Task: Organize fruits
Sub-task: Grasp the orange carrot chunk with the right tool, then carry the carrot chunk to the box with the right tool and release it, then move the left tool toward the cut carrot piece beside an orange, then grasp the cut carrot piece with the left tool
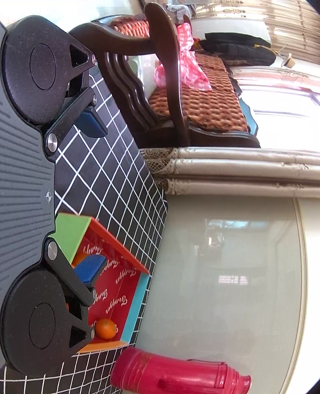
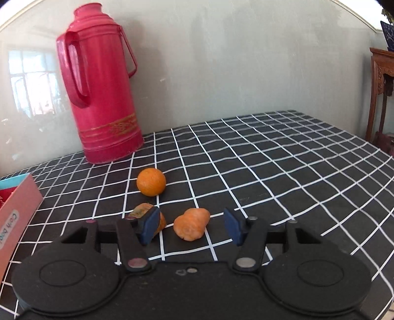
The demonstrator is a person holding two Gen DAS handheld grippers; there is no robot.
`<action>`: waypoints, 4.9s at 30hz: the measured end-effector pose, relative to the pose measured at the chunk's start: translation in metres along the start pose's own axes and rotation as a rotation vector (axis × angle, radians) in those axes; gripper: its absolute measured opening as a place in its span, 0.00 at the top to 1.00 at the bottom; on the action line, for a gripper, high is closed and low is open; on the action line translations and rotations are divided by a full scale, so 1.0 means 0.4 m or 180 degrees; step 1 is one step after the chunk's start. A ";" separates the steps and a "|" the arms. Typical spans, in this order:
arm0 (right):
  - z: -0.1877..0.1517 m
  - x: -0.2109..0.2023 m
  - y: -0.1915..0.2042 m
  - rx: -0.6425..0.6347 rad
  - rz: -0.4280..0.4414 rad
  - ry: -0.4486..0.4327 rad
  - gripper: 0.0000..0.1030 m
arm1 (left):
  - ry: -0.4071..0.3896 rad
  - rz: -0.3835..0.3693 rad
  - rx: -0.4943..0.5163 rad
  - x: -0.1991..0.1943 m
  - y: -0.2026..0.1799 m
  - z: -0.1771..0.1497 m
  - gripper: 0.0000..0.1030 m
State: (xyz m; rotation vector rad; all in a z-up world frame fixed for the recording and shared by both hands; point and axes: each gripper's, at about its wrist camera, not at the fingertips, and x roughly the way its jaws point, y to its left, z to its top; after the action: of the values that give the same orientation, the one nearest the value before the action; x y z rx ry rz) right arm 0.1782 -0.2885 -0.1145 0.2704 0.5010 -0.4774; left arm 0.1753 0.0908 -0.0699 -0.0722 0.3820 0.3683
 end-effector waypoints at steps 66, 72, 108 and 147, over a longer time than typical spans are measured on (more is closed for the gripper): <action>-0.015 -0.150 0.330 -0.0847 0.1418 -0.0086 0.10 | 0.0050 0.0198 -0.0136 0.003 0.093 -0.021 0.00; 0.004 -0.134 0.242 -0.0821 0.1028 -0.0208 0.07 | -0.0102 -0.0163 0.0131 -0.038 -0.035 -0.021 0.00; 0.058 -0.151 -0.312 0.0009 -0.0924 -0.0761 0.06 | 0.0115 -0.1901 0.1188 -0.140 -0.650 -0.150 0.01; 0.063 -0.129 -0.292 0.0020 -0.0827 -0.0649 0.06 | 0.0565 -0.2145 0.1278 -0.100 -0.833 -0.189 0.19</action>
State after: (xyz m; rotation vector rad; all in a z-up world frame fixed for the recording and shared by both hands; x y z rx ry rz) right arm 0.0900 -0.3784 -0.0817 0.1605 0.3363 -0.7514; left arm 0.2358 -0.2433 -0.1249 0.1592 0.5735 -0.3856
